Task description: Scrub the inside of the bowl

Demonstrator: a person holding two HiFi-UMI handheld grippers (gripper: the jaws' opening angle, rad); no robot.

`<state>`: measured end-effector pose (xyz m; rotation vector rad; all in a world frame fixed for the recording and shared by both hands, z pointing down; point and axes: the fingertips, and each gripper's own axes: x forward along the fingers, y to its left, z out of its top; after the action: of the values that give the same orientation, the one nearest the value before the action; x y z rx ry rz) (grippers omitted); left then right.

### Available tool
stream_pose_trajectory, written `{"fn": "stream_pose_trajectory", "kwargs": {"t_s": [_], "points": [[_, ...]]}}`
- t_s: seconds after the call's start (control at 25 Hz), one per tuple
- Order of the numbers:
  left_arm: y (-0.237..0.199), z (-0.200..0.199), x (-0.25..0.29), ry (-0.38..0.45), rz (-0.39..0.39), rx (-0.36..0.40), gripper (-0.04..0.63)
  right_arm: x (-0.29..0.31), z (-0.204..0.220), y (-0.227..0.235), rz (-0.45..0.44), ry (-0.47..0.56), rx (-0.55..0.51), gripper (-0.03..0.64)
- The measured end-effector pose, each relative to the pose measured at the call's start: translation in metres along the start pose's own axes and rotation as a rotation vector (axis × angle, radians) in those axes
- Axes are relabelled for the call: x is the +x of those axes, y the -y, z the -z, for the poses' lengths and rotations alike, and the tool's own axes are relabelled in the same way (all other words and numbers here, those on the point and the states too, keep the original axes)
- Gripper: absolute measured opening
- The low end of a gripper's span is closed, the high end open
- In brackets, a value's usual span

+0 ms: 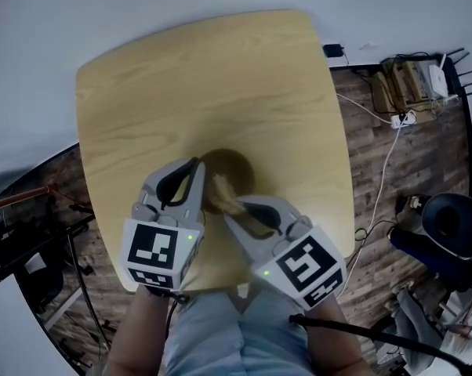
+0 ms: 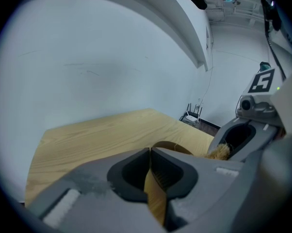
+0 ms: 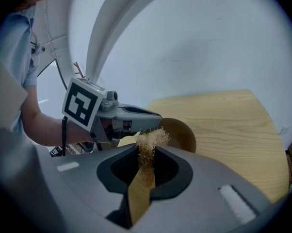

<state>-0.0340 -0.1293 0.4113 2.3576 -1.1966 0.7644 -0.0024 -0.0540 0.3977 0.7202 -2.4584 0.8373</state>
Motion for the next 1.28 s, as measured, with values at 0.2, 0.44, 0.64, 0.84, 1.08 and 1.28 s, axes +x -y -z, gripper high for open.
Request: {"fn": "stream_pose_trajectory", "kwargs": {"t_s": [0.2, 0.44, 0.64, 0.84, 1.08, 1.28], "points": [[-0.018, 0.005, 0.006, 0.000, 0.005, -0.017, 0.034, 0.017, 0.000, -0.009, -0.031, -0.030, -0.005, 0.058], [-0.031, 0.005, 0.012, 0.004, -0.001, 0.003, 0.035, 0.016, -0.008, -0.017, -0.035, -0.020, 0.000, 0.058], [-0.035, 0.004, 0.017, 0.002, -0.009, 0.008, 0.037, -0.001, -0.015, -0.026, -0.047, 0.020, -0.011, 0.058], [-0.037, 0.006, 0.020, -0.001, -0.019, 0.004, 0.038, -0.027, -0.024, -0.023, -0.013, 0.117, 0.020, 0.058], [-0.035, 0.006, 0.017, 0.045, -0.039, -0.036, 0.038, -0.057, -0.022, -0.011, 0.056, 0.165, 0.025, 0.058], [-0.041, 0.008, 0.005, 0.060, -0.083, -0.030, 0.038, -0.075, -0.020, -0.010, 0.093, 0.196, 0.029, 0.060]]}}
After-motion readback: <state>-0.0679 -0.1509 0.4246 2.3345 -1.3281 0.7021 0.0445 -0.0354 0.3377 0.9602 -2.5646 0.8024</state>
